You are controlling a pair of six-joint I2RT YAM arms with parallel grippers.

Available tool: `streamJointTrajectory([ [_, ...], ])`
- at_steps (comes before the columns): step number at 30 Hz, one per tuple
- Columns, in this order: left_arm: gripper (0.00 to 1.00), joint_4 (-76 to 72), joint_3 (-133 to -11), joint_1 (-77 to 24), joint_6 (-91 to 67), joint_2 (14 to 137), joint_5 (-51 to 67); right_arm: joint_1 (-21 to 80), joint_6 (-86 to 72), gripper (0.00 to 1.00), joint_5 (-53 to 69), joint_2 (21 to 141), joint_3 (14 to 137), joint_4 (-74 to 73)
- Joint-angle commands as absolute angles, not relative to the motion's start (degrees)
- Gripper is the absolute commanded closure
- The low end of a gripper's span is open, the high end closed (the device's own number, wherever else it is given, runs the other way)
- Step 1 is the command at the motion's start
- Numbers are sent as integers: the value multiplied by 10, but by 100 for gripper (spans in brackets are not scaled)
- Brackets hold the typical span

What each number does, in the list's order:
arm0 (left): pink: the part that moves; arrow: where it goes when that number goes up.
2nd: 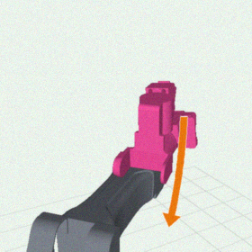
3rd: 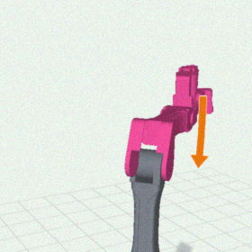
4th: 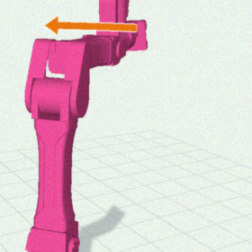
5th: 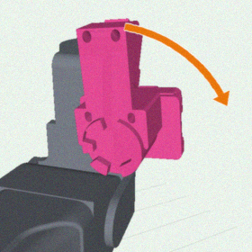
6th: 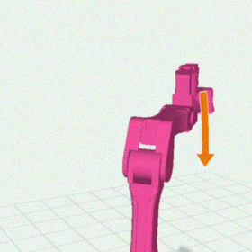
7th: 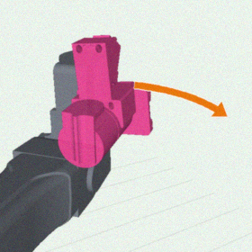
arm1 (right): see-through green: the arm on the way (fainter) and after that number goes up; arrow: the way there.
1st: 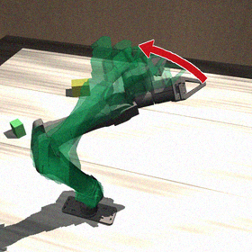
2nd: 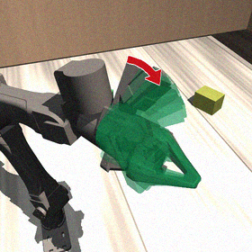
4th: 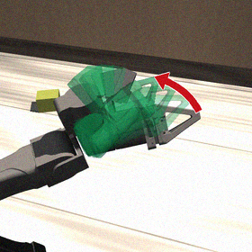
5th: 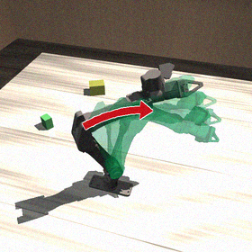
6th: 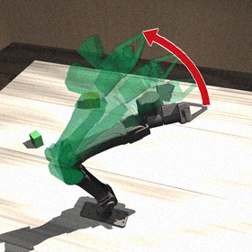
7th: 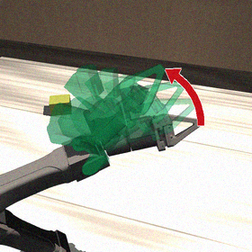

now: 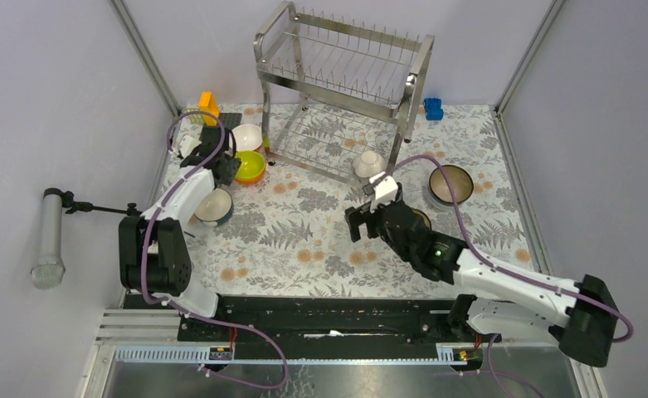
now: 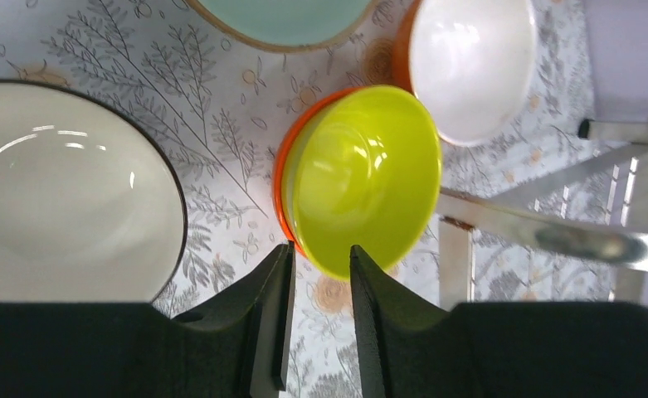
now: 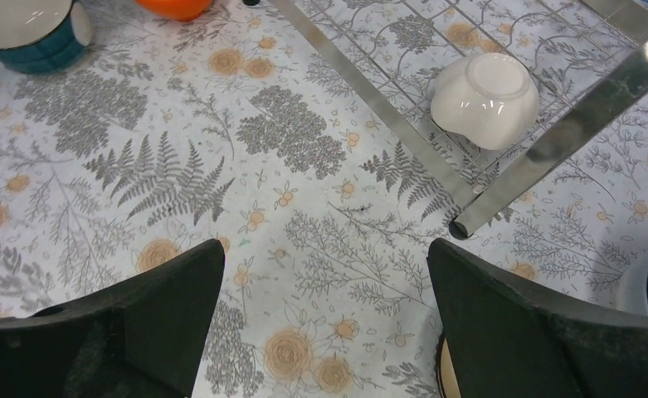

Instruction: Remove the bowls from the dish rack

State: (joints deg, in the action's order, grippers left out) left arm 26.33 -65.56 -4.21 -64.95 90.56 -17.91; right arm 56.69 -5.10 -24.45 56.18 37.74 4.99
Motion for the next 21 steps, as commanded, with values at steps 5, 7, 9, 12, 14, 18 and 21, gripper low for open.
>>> streamJointTrajectory([
  [5,62,203,-594,-74,-618,786,-109,568,-72,1,-342,710,484,51],
  [7,62,178,-565,-86,-606,754,-97,568,-71,1,-348,749,509,48],
  [9,62,154,-538,-95,-593,723,-84,568,-78,1,-355,788,540,39],
  [12,62,121,-507,-102,-565,690,-63,568,-97,3,-365,850,589,28],
  [14,62,99,-488,-102,-542,674,-44,567,-119,5,-374,891,624,23],
  [18,64,77,-455,-106,-515,655,-11,561,-178,8,-394,967,698,11],
  [21,65,20,-389,-120,-520,628,17,551,-232,15,-402,1013,748,9],
])
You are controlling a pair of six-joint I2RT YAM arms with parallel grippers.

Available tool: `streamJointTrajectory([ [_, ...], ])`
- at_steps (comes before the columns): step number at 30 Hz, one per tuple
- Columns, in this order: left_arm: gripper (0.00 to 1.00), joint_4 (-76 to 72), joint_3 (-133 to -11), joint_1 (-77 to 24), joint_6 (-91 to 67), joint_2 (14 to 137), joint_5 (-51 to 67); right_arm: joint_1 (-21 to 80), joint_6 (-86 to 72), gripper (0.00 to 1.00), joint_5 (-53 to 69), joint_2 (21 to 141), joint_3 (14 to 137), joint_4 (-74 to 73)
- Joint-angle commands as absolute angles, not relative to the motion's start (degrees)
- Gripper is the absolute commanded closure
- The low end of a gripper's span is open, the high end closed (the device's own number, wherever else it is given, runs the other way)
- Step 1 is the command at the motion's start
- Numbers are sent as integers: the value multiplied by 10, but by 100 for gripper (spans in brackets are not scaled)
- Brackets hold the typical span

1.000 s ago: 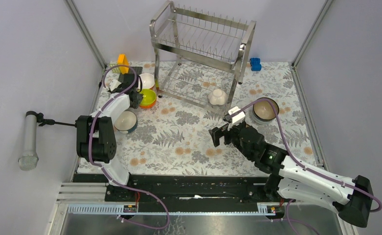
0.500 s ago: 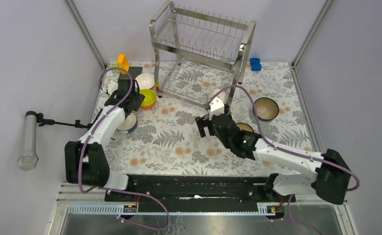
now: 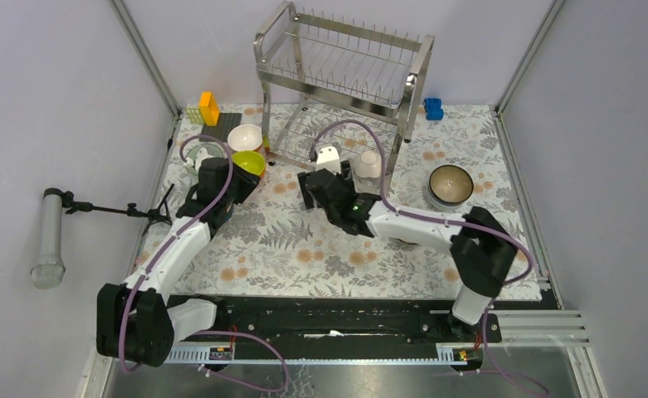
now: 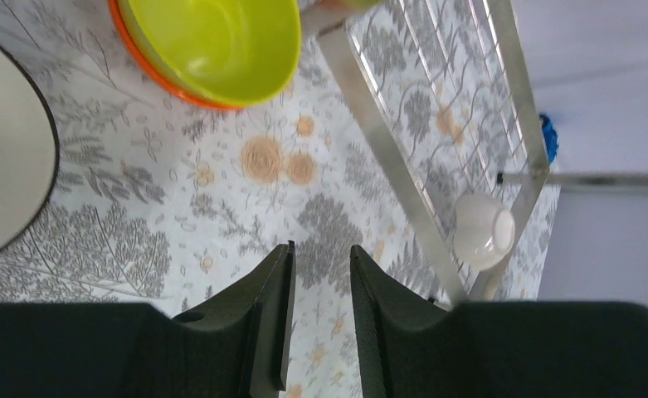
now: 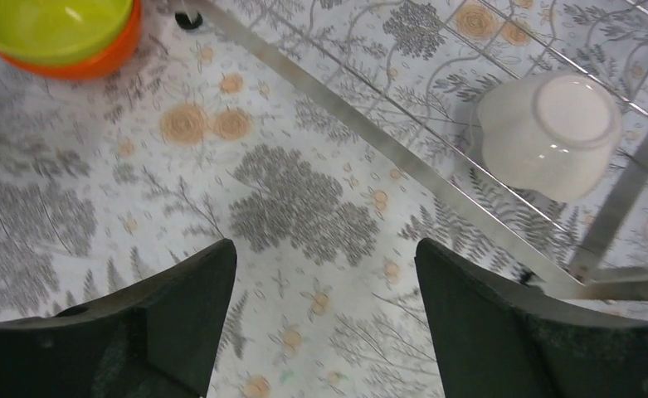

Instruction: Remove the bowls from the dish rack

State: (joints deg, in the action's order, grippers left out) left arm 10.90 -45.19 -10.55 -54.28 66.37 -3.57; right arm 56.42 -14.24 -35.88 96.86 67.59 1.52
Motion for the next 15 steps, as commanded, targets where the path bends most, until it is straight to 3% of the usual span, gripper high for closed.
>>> streamJointTrajectory([
  [1,65,-2,-364,-124,-525,616,25,548,-249,19,-408,1026,760,9],
  [4,64,-56,-305,-130,-530,590,36,536,-282,31,-435,1065,791,14],
  [10,64,-67,-282,-132,-499,581,34,478,-300,44,-443,1102,808,32],
  [15,63,-165,-230,-146,-478,585,56,450,-217,45,-466,1116,796,90],
])
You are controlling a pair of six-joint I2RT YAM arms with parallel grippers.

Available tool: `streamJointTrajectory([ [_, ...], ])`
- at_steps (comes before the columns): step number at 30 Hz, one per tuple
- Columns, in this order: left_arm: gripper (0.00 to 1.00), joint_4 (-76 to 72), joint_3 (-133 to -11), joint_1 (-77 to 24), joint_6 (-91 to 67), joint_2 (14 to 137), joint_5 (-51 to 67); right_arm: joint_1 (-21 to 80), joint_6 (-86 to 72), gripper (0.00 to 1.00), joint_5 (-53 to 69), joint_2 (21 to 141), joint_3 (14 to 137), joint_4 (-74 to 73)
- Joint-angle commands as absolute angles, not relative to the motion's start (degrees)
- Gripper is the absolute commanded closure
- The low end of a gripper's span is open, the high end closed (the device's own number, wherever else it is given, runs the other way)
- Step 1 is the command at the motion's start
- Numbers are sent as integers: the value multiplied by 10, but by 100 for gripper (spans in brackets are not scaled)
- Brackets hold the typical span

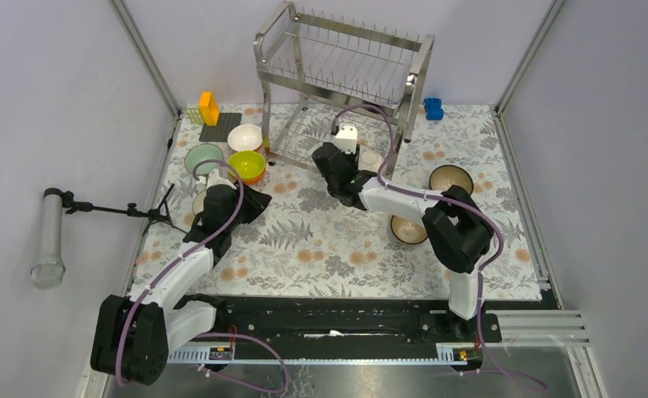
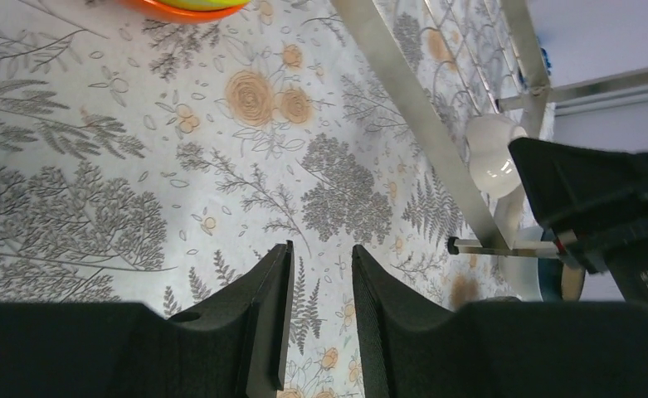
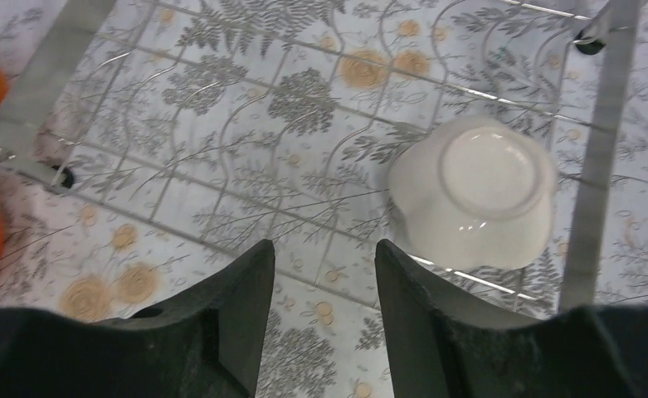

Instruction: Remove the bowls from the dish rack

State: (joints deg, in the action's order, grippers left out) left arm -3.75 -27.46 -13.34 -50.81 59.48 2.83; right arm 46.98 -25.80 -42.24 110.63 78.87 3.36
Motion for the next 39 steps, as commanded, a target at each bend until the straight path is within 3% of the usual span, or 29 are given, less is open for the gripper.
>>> streamJointTrajectory([
  [1,62,-194,-213,-150,-476,588,60,445,-216,43,-474,1122,807,75],
  [11,59,-266,-192,-183,-448,604,81,412,-199,11,-555,1170,838,42],
  [18,56,-278,-182,-195,-437,587,70,392,-136,11,-576,1194,830,75],
  [31,55,-279,-186,-206,-420,596,62,367,-241,7,-421,1176,796,62],
  [39,55,-273,-183,-210,-412,582,45,367,-182,21,-217,1150,766,170],
])
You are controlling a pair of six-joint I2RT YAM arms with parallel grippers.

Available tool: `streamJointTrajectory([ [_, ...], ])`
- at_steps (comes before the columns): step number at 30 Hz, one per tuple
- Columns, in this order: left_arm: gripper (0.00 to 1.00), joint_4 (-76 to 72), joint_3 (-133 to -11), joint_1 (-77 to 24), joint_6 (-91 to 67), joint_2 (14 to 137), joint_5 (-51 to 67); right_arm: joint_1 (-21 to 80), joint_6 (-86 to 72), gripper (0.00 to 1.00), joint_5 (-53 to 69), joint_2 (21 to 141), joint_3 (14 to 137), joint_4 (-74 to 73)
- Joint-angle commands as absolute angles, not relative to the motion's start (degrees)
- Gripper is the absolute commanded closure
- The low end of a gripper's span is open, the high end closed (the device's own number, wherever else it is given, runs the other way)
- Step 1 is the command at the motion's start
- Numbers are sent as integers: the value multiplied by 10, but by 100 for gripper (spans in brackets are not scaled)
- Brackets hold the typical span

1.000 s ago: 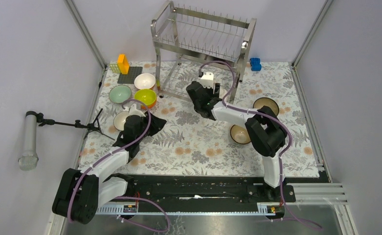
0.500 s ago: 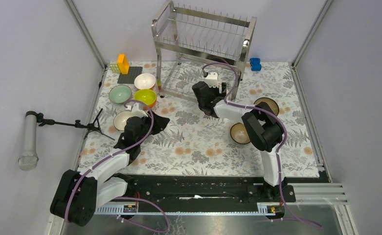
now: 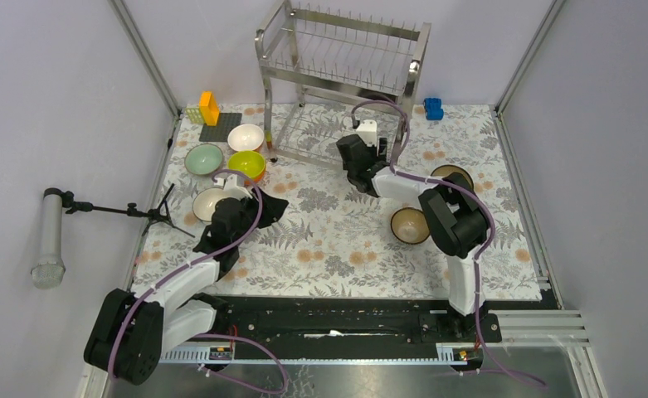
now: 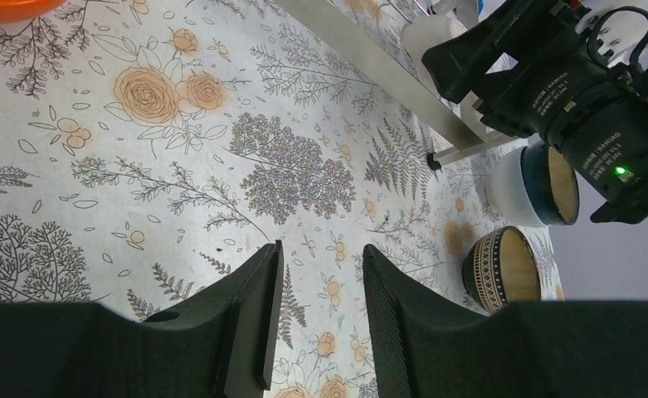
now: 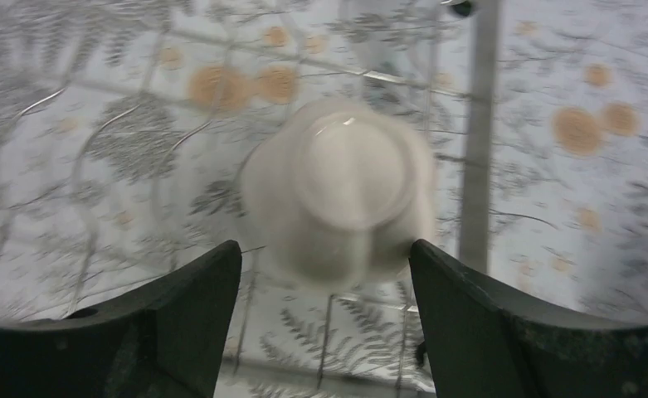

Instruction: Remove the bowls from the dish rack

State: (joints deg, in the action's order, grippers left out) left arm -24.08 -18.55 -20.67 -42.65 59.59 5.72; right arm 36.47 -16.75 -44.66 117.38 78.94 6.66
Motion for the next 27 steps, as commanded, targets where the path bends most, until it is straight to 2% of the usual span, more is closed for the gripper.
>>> streamJointTrajectory([
  [1,55,-273,-184,-210,-411,584,46,367,-171,22,-185,1141,755,195],
  [4,55,-273,-186,-212,-411,588,48,367,-146,24,-127,1111,716,255],
  [6,55,-273,-187,-214,-410,590,48,367,-136,24,-130,1091,696,273],
  [11,55,-273,-189,-219,-402,589,49,367,-140,16,-289,1068,696,229],
  [17,53,-283,-185,-222,-389,562,70,367,-96,13,-371,1066,694,216],
  [27,41,-342,-156,-224,-382,542,100,362,25,23,-427,1155,788,196],
])
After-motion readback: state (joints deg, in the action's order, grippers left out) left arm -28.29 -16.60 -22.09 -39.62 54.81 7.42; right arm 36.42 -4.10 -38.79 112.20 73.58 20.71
